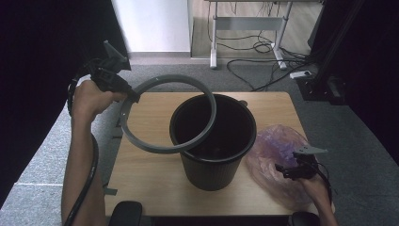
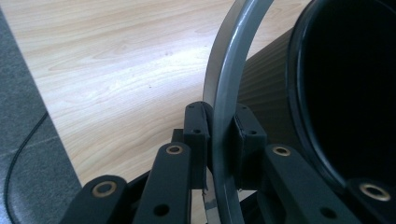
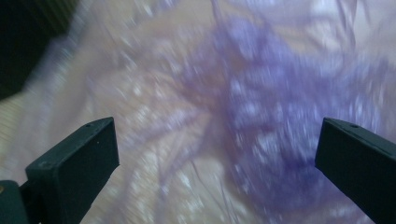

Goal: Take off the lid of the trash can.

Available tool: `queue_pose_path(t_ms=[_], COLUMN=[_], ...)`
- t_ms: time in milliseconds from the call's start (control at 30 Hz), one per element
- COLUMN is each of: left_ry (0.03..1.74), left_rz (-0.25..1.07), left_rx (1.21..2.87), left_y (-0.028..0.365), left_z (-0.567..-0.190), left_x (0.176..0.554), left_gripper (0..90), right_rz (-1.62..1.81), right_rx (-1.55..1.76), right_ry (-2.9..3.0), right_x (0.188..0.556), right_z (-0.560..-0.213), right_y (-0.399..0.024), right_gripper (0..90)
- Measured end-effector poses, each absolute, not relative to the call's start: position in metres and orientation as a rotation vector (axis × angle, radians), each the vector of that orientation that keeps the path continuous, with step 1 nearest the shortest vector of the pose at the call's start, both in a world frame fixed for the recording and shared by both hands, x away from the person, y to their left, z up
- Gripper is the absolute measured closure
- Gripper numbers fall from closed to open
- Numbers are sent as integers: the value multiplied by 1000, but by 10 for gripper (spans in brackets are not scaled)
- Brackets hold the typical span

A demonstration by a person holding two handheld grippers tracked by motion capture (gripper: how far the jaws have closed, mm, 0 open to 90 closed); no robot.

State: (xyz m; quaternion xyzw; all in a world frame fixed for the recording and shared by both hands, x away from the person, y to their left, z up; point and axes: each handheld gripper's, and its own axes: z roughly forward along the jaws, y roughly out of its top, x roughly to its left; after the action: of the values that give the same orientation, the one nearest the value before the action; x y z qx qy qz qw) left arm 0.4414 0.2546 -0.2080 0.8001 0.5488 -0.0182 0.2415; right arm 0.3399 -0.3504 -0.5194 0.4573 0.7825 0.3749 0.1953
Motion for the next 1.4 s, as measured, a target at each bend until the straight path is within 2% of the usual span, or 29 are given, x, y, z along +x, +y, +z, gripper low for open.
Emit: queue_pose_path(t_ms=[400, 1400], left_ry=[1570, 1752], left_rz=[-24, 39], left_rx=[2133, 1986], left_y=[290, 378], left_z=[-212, -237], left_x=[432, 406], left_gripper=[784, 783], right_rz=[915, 933], right_rx=[1336, 1338], right_ry=[2225, 2202], right_x=[337, 335], right_z=[-556, -558], right_y=[-357, -358], right_gripper=[0, 0])
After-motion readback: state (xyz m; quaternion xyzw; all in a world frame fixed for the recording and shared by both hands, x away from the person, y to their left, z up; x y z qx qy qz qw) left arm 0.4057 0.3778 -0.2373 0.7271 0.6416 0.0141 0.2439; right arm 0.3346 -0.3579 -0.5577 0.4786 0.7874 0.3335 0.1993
